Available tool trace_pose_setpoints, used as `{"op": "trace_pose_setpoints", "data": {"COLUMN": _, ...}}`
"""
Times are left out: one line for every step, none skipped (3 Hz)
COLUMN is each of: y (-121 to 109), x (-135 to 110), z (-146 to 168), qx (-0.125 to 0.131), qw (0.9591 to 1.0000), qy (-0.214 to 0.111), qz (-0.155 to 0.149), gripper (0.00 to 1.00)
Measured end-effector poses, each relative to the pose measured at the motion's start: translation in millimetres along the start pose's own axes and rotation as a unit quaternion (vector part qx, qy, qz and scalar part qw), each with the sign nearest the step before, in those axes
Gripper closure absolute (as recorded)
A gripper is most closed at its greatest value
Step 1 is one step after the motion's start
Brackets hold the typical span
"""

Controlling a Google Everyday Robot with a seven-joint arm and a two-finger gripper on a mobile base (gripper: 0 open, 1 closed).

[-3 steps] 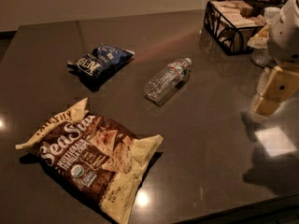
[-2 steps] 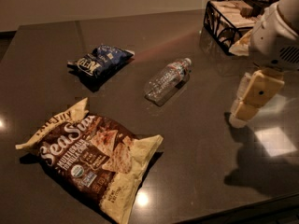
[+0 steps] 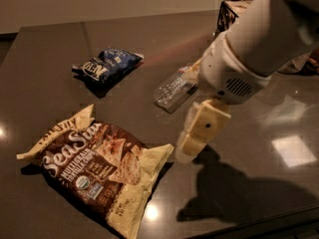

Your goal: Move brown chip bag near water bottle

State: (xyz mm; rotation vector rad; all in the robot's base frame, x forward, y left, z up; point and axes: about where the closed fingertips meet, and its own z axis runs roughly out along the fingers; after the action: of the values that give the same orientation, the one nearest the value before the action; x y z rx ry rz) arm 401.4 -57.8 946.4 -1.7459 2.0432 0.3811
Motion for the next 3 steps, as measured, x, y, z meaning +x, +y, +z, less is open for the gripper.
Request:
{"op": "trace_pose_setpoints", "data": {"y": 22.6, "x": -28.8, "z": 22.4, "qx": -0.018, "qw": 0.9997, "qy": -0.014, "qz": -0.011, "gripper": 0.0}}
{"op": "trace_pose_setpoints", "data": {"y": 41.6, "x": -50.5, "z": 43.4, "qx": -0.023, "qw": 0.9994, "qy": -0.02, "qz": -0.017, "gripper": 0.0}}
{"op": "trace_pose_setpoints", "data": {"y": 54.6, "x": -63.4, "z": 71.1, "qx": -0.009, "qw": 0.9994, "qy": 0.0, "qz": -0.033, "gripper": 0.0}}
